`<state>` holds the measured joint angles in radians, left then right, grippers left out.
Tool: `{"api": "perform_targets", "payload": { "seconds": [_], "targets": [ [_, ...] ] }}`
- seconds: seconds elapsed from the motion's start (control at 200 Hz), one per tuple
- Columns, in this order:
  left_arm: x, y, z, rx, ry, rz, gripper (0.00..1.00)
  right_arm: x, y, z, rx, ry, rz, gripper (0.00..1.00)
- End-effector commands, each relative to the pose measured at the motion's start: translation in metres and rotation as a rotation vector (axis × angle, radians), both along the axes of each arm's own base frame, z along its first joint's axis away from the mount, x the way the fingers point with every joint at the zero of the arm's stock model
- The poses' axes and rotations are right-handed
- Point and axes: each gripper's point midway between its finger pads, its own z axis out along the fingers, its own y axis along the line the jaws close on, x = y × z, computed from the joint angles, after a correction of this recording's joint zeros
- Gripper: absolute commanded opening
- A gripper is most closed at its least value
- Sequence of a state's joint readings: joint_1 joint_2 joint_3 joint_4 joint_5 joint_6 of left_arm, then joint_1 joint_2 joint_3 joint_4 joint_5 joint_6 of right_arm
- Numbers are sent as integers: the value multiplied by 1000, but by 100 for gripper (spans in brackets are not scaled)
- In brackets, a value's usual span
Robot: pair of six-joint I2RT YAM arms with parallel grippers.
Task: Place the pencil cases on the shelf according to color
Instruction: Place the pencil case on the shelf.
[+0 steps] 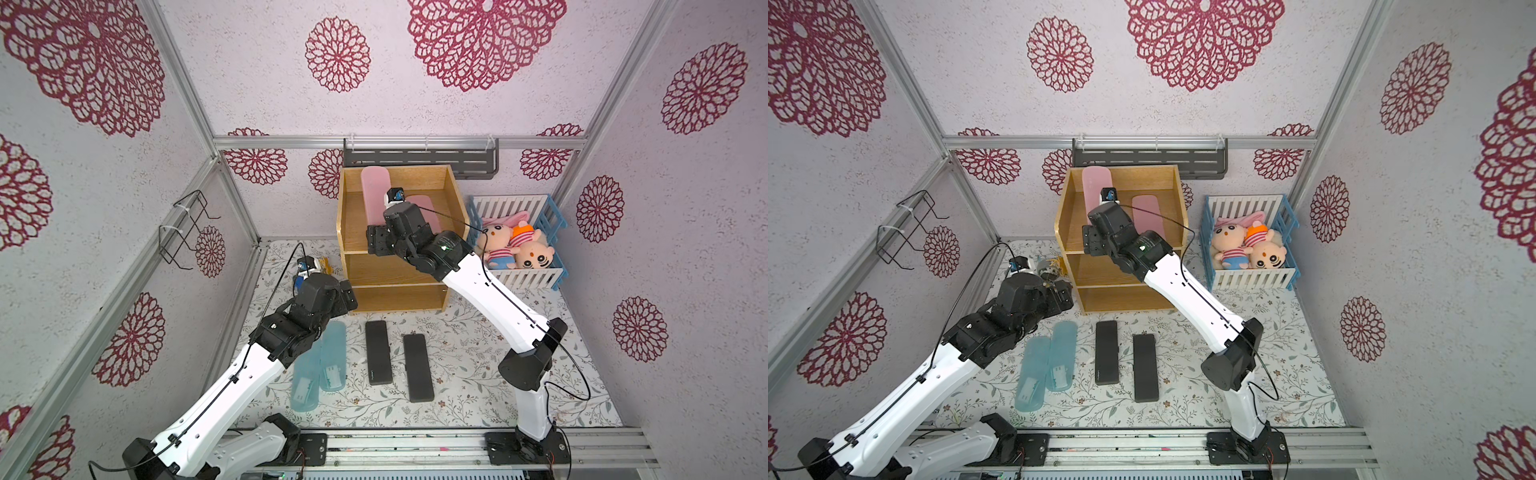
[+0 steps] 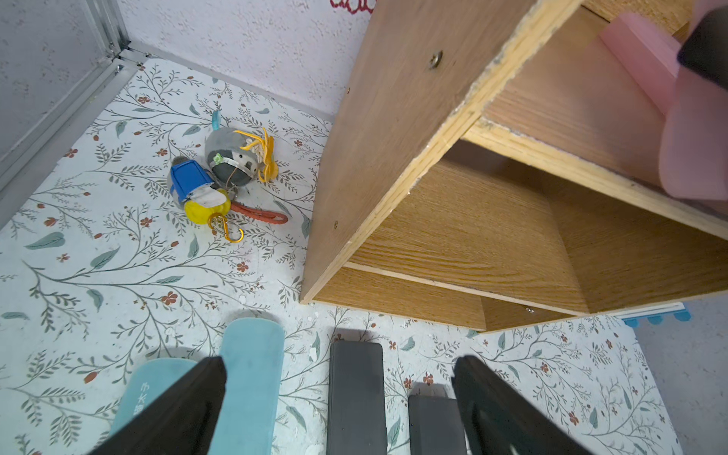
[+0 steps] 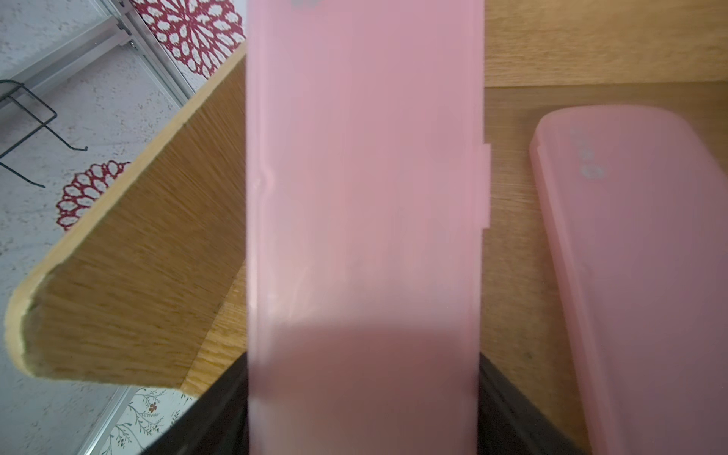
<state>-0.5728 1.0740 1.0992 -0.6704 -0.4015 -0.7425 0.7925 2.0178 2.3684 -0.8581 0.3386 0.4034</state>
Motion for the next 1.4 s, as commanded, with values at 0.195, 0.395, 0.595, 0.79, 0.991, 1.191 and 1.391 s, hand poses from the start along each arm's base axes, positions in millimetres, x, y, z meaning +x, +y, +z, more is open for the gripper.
{"api": "perform_targets", "payload": {
  "seconds": [0.195, 0.395, 0.595, 0.79, 0.991, 1.191, 1.391],
  "targets": [
    [4, 1, 7, -1, -16, -15, 97, 6, -2, 1, 28, 17, 2, 88],
    [1, 5, 12, 3, -23, -15, 97, 6, -1, 32, 64, -62, 23, 97],
    [-2, 7, 18, -14, -41, -12, 97, 1, -9, 88, 95, -209, 48, 83],
    [-4, 2, 12, -50, -21, -19, 97, 11, -8, 68, 88, -155, 79, 50],
    [-5, 5, 1, -56, -2, 4, 97, 25, 0, -2, -13, -4, 74, 49],
    [-4, 3, -4, -67, 6, 9, 97, 25, -6, 29, -4, -93, 65, 71],
    [-2, 12, 2, -40, -28, 41, 97, -4, -33, 108, 32, -262, 69, 92]
  ]
}}
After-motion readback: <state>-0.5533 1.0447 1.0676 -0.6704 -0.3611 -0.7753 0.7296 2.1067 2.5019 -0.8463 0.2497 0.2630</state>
